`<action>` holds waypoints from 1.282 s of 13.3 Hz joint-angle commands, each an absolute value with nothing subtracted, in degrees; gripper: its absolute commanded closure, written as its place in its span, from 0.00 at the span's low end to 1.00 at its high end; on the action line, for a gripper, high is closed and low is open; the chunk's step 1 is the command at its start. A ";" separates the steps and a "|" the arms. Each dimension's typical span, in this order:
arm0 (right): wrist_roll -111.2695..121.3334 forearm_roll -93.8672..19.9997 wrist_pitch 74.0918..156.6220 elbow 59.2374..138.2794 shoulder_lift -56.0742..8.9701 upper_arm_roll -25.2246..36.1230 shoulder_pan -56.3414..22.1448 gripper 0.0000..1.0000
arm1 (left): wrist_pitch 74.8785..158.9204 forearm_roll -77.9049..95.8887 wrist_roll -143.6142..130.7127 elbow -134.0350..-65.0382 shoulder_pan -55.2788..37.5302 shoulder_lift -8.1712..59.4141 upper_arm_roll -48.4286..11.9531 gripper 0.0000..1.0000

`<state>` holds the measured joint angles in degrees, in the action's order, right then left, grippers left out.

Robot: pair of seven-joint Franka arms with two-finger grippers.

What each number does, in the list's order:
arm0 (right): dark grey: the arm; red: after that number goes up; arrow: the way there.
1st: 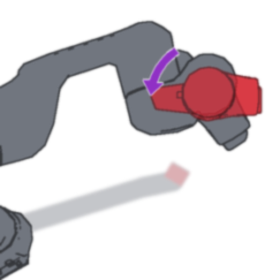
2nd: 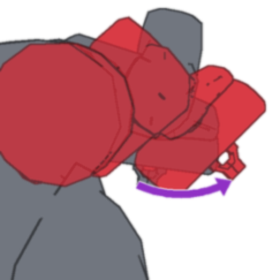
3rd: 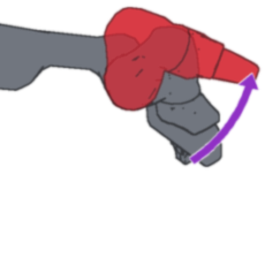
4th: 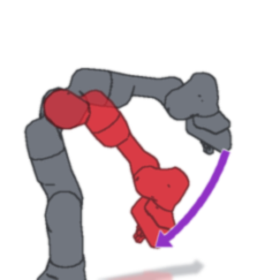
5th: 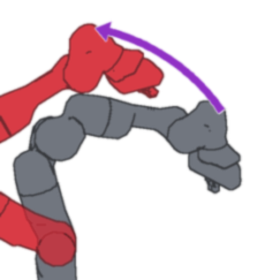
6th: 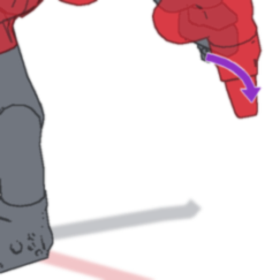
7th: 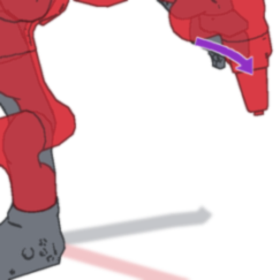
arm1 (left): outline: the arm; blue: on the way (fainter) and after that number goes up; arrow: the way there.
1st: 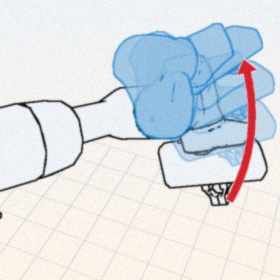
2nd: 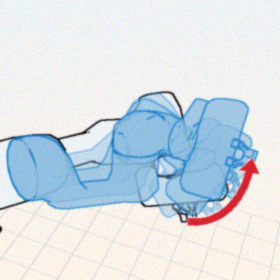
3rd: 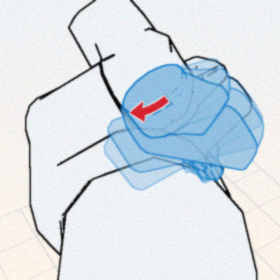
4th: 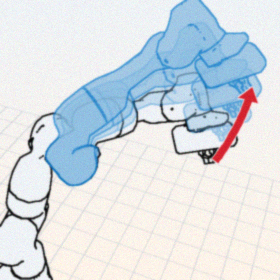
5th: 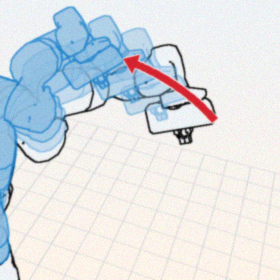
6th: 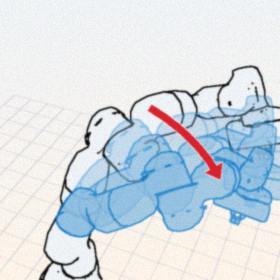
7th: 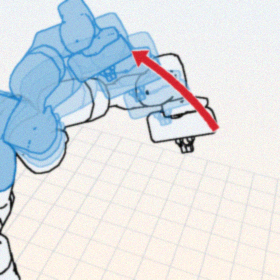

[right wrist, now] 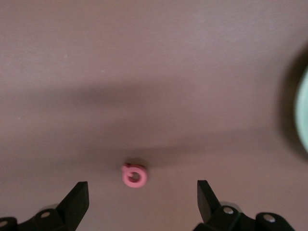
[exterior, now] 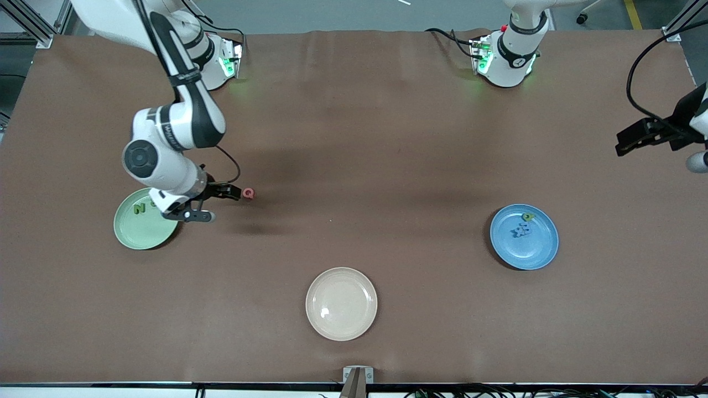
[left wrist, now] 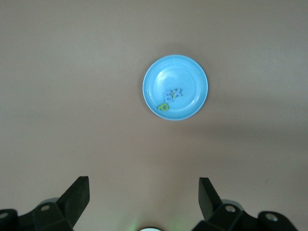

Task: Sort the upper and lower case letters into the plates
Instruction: 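Grasp the pink q with the right gripper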

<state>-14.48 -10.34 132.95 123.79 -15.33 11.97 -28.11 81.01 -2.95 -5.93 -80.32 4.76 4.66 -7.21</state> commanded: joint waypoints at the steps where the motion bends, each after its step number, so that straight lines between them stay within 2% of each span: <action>1: -17.40 -10.99 141.56 128.92 -15.82 12.48 -31.02 0.01 | 81.73 -1.06 -4.48 -85.16 3.87 0.80 -5.54 0.00; 7: -17.49 -10.99 150.46 133.24 -19.42 12.48 -32.78 0.01 | 84.46 0.18 -4.48 -85.08 3.69 1.67 -6.15 0.00; 14: -17.67 -10.99 152.67 134.21 -21.27 12.39 -33.57 0.27 | 85.34 -0.35 -4.48 -85.78 3.87 1.76 -6.59 0.00; 17: -17.75 -10.99 152.58 134.91 -21.18 12.39 -34.19 0.35 | 85.43 -0.35 -4.57 -86.22 3.87 1.76 -6.94 0.00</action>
